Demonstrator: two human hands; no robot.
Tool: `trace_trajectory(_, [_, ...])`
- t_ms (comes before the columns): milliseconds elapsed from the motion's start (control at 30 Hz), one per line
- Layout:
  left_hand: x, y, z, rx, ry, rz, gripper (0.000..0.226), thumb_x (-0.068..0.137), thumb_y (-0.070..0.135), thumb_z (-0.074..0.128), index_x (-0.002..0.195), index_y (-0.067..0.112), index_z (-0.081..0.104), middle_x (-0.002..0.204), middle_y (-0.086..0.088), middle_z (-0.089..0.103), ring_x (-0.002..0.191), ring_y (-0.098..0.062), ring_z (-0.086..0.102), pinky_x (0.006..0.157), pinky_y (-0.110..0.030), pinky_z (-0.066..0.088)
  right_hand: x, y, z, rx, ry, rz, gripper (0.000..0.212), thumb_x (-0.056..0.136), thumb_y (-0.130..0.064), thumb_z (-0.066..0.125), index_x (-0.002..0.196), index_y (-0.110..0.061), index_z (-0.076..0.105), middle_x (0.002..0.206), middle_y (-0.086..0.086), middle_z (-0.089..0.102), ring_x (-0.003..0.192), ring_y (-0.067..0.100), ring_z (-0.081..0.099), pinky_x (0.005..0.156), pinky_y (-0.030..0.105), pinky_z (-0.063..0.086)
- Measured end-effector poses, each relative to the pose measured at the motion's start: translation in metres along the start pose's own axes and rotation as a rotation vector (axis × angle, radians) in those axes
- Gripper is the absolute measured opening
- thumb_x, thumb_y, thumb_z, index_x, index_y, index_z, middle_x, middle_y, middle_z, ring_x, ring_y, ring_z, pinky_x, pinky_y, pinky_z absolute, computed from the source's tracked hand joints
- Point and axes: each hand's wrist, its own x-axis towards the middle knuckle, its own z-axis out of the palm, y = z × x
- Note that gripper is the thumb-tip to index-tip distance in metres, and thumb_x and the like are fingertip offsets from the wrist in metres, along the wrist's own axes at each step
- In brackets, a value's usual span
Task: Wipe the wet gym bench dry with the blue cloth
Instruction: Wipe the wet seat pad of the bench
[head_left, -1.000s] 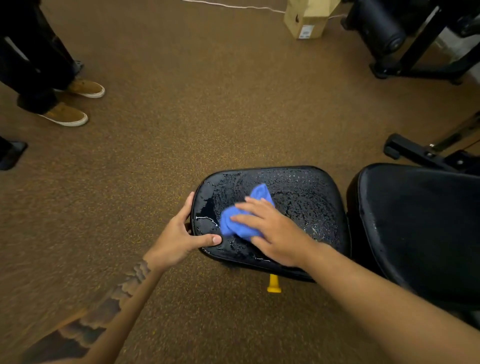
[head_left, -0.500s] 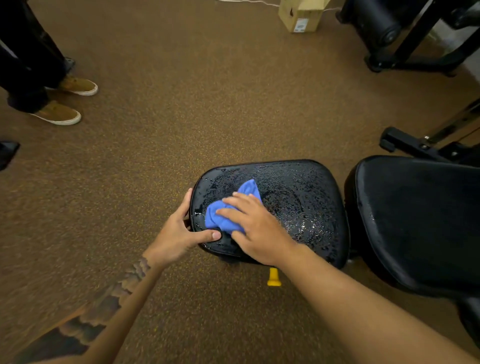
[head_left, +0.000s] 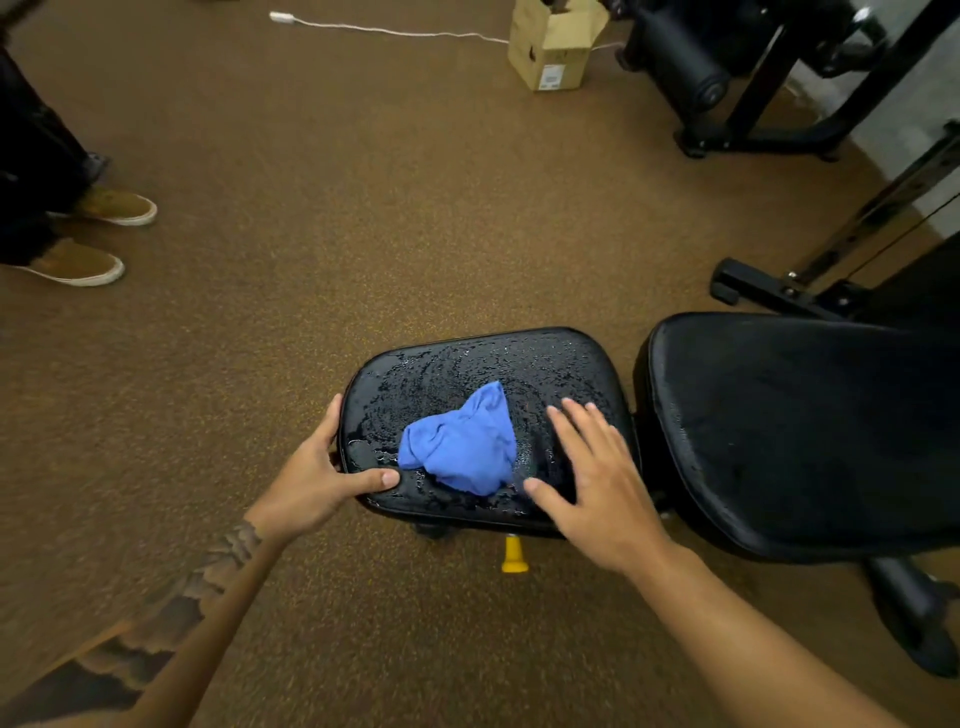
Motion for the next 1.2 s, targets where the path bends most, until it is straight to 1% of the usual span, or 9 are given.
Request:
trace_trajectory(100, [-0.006, 0.007, -0.001, 0.068, -0.031, 0.018, 0.117, 0.061, 0.022, 0.09, 0.152, 0.028, 0.017, 0.136, 0.02, 0.051, 0.115, 0.011, 0.052, 0.099, -0.013, 0.042, -0.013, 0.021, -0.002, -0.195, -0.147, 0.088, 0.083, 0.089, -0.067, 0.029, 0.153, -0.022, 0.001, 0.161, -0.003, -0.007, 0.145, 0.016, -0.016, 0.119, 0.038, -0.003])
trace_trajectory(233, [-0.023, 0.024, 0.011, 0.4, 0.163, 0.266, 0.09, 0.072, 0.041, 0.07, 0.15, 0.022, 0.029, 0.156, 0.017, 0.022, 0.143, 0.0, 0.02, 0.116, -0.024, 0.016, -0.022, 0.024, 0.003, -0.238, -0.17, 0.097, 0.084, 0.086, -0.07, 0.009, 0.152, -0.019, -0.006, 0.159, 0.0, -0.016, 0.144, 0.019, -0.02, 0.118, 0.04, -0.004])
trace_trajectory(367, [-0.04, 0.054, 0.059, 0.712, 0.113, 0.491, 0.076, 0.083, 0.056, 0.052, 0.147, 0.018, 0.035, 0.158, 0.003, 0.023, 0.146, -0.014, 0.019, 0.118, -0.035, 0.019, -0.022, 0.028, 0.005, -0.209, -0.131, 0.102, 0.084, 0.09, -0.069, 0.018, 0.152, -0.018, -0.004, 0.159, 0.001, -0.015, 0.144, 0.018, -0.02, 0.118, 0.04, -0.003])
trace_trajectory(467, [-0.031, 0.066, 0.1, 0.991, 0.022, 0.408, 0.074, 0.089, 0.059, 0.041, 0.151, 0.023, 0.024, 0.161, -0.005, 0.012, 0.147, -0.028, 0.012, 0.118, -0.042, 0.018, -0.021, 0.029, 0.004, -0.116, -0.085, 0.125, 0.091, 0.084, -0.074, 0.025, 0.152, -0.019, -0.001, 0.159, -0.003, -0.013, 0.145, 0.017, -0.016, 0.119, 0.04, 0.0])
trace_trajectory(567, [-0.021, 0.069, 0.12, 1.198, 0.039, 0.317, 0.058, 0.099, 0.043, 0.037, 0.151, 0.023, 0.022, 0.161, -0.009, 0.009, 0.146, -0.034, 0.011, 0.116, -0.046, 0.018, -0.016, 0.033, 0.002, 0.139, 0.043, 0.298, 0.095, 0.084, -0.069, 0.045, 0.152, -0.019, 0.004, 0.161, -0.002, -0.004, 0.147, 0.016, -0.003, 0.119, 0.038, 0.008])
trace_trajectory(667, [-0.019, 0.065, 0.126, 1.243, 0.049, 0.293, 0.052, 0.101, 0.033, 0.035, 0.15, 0.02, 0.023, 0.161, -0.01, 0.009, 0.145, -0.038, 0.011, 0.113, -0.05, 0.019, -0.009, 0.037, 0.002, 0.475, 0.112, 0.5, 0.096, 0.083, -0.056, 0.061, 0.153, -0.016, 0.007, 0.16, 0.001, 0.009, 0.145, 0.017, 0.013, 0.115, 0.033, 0.015])
trace_trajectory(733, [-0.017, 0.062, 0.127, 1.272, 0.043, 0.299, 0.052, 0.101, 0.028, 0.036, 0.151, 0.019, 0.021, 0.161, -0.01, 0.01, 0.144, -0.038, 0.012, 0.112, -0.051, 0.02, -0.007, 0.038, 0.005, 0.557, 0.095, 0.534, 0.098, 0.082, -0.049, 0.067, 0.153, -0.017, 0.006, 0.159, 0.001, 0.012, 0.143, 0.018, 0.019, 0.113, 0.032, 0.018])
trace_trajectory(933, [0.001, 0.06, 0.11, 1.304, 0.026, 0.333, 0.052, 0.101, 0.026, 0.036, 0.15, 0.018, 0.022, 0.16, -0.007, 0.013, 0.144, -0.038, 0.014, 0.112, -0.051, 0.021, -0.007, 0.038, 0.009, 0.583, 0.086, 0.552, 0.102, 0.081, -0.042, 0.071, 0.153, -0.02, 0.002, 0.158, 0.0, 0.012, 0.142, 0.02, 0.021, 0.111, 0.032, 0.02])
trace_trajectory(1200, [0.024, 0.051, 0.061, 1.197, 0.163, 0.249, 0.049, 0.098, 0.026, 0.044, 0.145, 0.015, 0.036, 0.157, -0.011, 0.025, 0.14, -0.041, 0.024, 0.113, -0.053, 0.023, -0.006, 0.034, 0.003, 0.575, 0.057, 0.57, 0.102, 0.082, -0.042, 0.071, 0.153, -0.019, 0.001, 0.159, 0.001, 0.01, 0.143, 0.022, 0.019, 0.113, 0.035, 0.019])
